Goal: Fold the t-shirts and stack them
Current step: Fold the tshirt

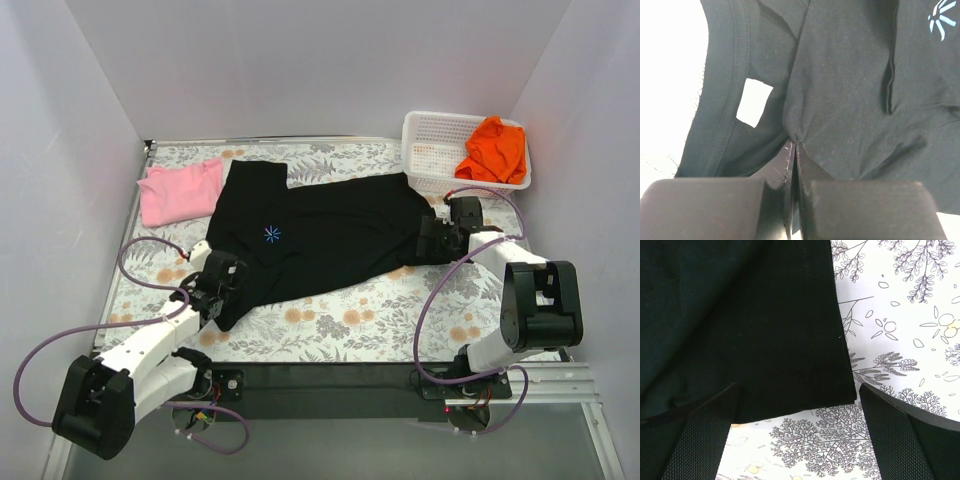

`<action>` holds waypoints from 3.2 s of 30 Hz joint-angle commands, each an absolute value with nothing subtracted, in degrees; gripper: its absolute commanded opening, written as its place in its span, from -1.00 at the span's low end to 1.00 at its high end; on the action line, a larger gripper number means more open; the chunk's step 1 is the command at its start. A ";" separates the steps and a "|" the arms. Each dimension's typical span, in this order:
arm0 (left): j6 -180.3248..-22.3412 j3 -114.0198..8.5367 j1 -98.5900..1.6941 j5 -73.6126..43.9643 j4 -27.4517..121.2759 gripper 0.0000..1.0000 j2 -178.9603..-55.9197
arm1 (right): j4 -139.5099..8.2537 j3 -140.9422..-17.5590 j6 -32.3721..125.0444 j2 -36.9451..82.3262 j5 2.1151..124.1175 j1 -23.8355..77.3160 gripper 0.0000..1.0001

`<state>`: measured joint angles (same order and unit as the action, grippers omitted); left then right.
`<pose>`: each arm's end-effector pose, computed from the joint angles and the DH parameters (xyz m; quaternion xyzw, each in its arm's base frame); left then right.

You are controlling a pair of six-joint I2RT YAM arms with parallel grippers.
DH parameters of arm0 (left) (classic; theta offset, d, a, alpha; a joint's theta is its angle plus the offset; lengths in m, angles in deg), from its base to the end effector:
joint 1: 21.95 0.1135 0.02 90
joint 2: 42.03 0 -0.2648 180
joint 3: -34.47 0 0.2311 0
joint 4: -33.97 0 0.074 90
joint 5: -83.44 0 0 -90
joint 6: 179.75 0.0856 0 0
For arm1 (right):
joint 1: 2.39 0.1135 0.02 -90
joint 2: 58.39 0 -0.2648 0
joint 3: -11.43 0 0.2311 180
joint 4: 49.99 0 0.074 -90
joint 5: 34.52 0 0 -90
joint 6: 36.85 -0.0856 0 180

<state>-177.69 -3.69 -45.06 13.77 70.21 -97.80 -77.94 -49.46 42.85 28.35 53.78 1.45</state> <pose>0.1794 -0.0442 0.1379 -0.5478 0.7606 -0.1568 0.3112 0.3066 0.0180 0.1483 0.0582 0.9486 0.0242 0.3100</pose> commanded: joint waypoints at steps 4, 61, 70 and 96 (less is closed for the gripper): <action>-176.94 -5.18 -45.33 14.96 69.49 -1.00 -97.50 | -76.55 -49.50 43.22 28.53 51.87 1.22 0.92; -173.42 -8.35 -44.98 22.35 67.12 0.80 -97.49 | -92.90 -56.34 42.69 12.71 52.13 1.30 0.64; -181.59 -9.22 -46.47 22.70 77.65 0.40 -96.79 | -87.54 -64.08 46.29 22.28 58.45 1.22 0.68; -187.32 -14.06 -52.54 25.34 88.13 -1.00 -103.64 | -84.54 -62.42 47.53 23.79 59.96 1.13 0.70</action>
<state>-187.73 -12.04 -52.21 23.87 88.37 -103.22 -86.24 -62.77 47.00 25.53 59.35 1.36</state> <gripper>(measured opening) 0.039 0.847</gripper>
